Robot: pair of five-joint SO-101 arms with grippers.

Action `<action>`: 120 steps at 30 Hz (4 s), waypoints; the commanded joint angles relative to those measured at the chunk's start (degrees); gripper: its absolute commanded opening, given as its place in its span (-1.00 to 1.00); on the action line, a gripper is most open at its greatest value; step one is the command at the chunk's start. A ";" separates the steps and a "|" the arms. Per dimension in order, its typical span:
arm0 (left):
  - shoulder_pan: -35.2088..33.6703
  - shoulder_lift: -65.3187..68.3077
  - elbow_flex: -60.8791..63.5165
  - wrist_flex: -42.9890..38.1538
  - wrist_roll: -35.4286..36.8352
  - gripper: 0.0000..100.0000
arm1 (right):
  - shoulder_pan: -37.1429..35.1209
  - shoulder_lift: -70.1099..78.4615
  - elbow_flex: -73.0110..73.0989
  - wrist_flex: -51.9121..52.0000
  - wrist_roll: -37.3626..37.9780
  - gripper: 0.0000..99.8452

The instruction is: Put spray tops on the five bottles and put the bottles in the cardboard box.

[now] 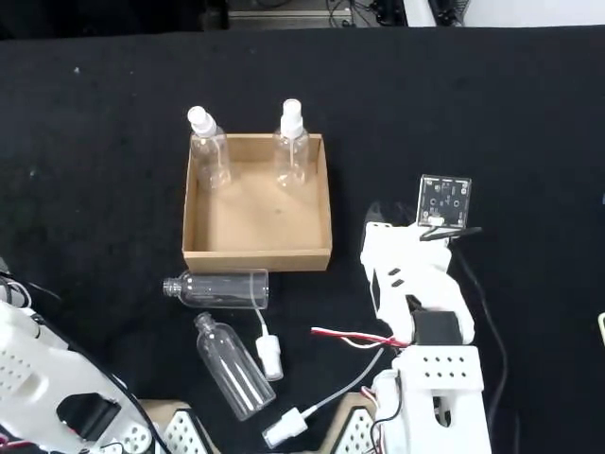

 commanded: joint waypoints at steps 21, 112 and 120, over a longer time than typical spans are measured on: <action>0.66 -3.43 -4.35 0.18 -0.09 -0.47 | 1.05 -1.80 -0.31 -1.67 -0.44 -0.84; 64.04 -45.71 12.09 25.93 2.29 -0.94 | 1.14 -1.80 -0.31 -1.76 0.09 -0.84; 66.51 -34.64 11.03 16.53 2.29 -0.94 | 1.32 -1.80 -0.22 -2.81 0.09 -0.84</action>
